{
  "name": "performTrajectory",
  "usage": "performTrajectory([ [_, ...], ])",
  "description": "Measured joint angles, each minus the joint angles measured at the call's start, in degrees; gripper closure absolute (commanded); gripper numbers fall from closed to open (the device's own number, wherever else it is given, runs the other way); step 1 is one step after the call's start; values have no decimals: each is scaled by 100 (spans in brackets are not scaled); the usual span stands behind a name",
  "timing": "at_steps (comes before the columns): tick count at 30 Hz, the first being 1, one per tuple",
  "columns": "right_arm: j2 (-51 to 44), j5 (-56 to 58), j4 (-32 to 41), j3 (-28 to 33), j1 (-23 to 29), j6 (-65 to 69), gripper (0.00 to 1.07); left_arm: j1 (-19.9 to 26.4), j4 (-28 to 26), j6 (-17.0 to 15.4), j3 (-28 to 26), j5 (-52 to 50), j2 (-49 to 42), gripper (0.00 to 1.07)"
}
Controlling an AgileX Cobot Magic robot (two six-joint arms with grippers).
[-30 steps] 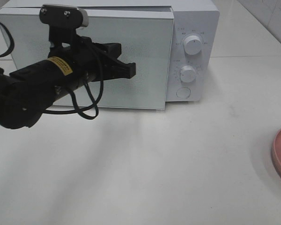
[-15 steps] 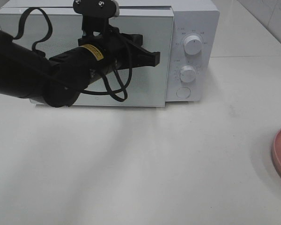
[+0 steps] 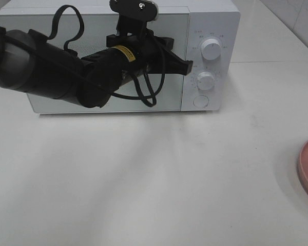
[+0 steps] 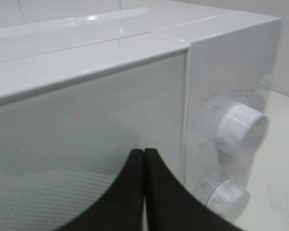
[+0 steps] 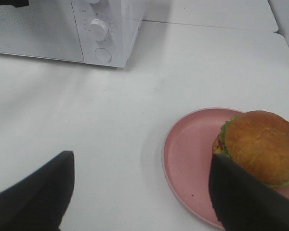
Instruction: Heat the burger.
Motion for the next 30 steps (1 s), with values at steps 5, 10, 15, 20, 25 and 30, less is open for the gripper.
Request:
performTrajectory([
  [5,0,0,0,0,0,0,31,40,0,0,-11,103,6,107],
  [10,0,0,0,0,0,0,31,57,0,0,-17,327,-74,107],
  [15,0,0,0,0,0,0,31,74,-258,0,-40,997,-344,107],
  [20,0,0,0,0,0,0,31,-17,-504,160,-23,1690,-647,107],
  [25,0,0,0,0,0,0,31,-304,-504,235,189,2538,-991,82],
  [30,0,0,0,0,0,0,31,-539,-516,235,241,4228,-1421,10],
])
